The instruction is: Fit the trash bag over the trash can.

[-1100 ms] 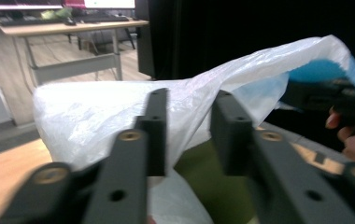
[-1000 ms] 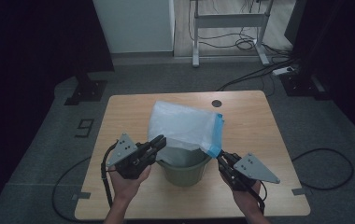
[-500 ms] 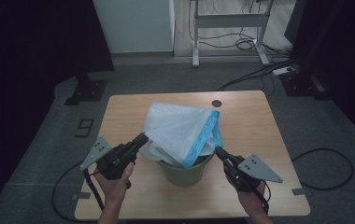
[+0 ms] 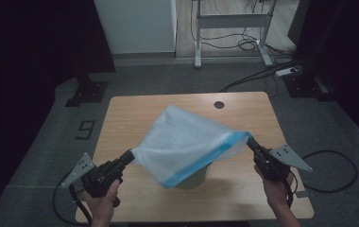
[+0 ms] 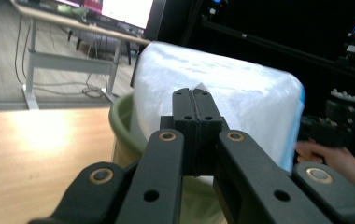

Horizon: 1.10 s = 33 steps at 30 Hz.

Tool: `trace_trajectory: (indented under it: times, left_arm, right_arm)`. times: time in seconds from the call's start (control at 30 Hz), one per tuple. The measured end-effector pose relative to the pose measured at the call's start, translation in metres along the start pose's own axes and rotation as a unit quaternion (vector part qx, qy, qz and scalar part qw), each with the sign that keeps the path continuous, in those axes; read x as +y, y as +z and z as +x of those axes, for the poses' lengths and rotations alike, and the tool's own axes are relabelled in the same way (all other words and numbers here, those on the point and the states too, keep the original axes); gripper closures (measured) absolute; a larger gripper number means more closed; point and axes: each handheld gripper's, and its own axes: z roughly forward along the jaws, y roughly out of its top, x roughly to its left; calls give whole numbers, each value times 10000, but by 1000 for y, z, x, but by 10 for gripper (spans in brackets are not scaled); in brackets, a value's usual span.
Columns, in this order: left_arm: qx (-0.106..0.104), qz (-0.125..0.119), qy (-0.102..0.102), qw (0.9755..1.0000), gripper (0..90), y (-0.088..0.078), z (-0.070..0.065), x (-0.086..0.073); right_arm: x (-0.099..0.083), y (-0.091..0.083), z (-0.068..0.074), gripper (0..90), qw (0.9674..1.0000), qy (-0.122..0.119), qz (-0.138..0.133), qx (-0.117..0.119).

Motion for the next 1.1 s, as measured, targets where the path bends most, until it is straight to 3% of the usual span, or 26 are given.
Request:
trace_trajectory:
  times: [0.13, 0.27, 0.3, 0.33, 0.37, 0.4, 0.57, 0.6, 0.7, 0.73, 0.83, 0.97, 1.1]
  left_arm:
    - [-34, 164, -74, 9998, 899, 3, 3, -13]
    - [-125, 256, -59, 9996, 886, 6, 1, -16]
    - [-109, 198, 148, 9996, 781, 6, -3, -15]
    - [-109, 198, 148, 9996, 678, 6, -3, -15]
    - [50, 113, 379, 9992, 582, 4, -9, -12]
    - [105, 76, 450, 9989, 523, 3, -12, -9]
    - [148, -58, 670, 9976, 364, -6, -22, 2]
    - [240, -157, 778, 9966, 351, -14, -25, 6]
    - [201, -157, 820, 9963, 341, -19, -25, 8]
    - [237, -57, 931, 9954, 337, -20, -26, 8]
    - [194, 41, 967, 9951, 326, -20, -25, 6]
    - [111, 143, 716, 9973, 324, -17, -14, 1]
    - [151, 139, 593, 9980, 323, -18, -7, 0]
  right_arm:
    - [-6, 7, -13, 888, 9998, 95, 130, -139]
    - [-10, 15, -16, 887, 9996, 128, 190, -176]
    - [-9, 20, -15, 887, 9996, 63, 201, -172]
    - [-8, 20, -13, 887, 9997, 39, 165, -169]
    - [-6, 20, -12, 887, 9998, 24, 121, -150]
    - [-3, 19, -10, 886, 9999, -1, 65, -144]
    - [6, 13, -6, 886, 9999, -37, -81, -124]
    - [9, 11, -4, 887, 9999, -46, -104, -112]
    - [12, 9, -4, 886, 9999, -61, -106, -114]
    - [14, 7, -5, 886, 9999, -59, -114, -116]
    - [15, 8, -5, 887, 9998, -55, -103, -130]
    - [12, 11, -9, 887, 9998, 34, -34, -189]
    - [10, 12, -11, 887, 9997, 47, 3, -220]
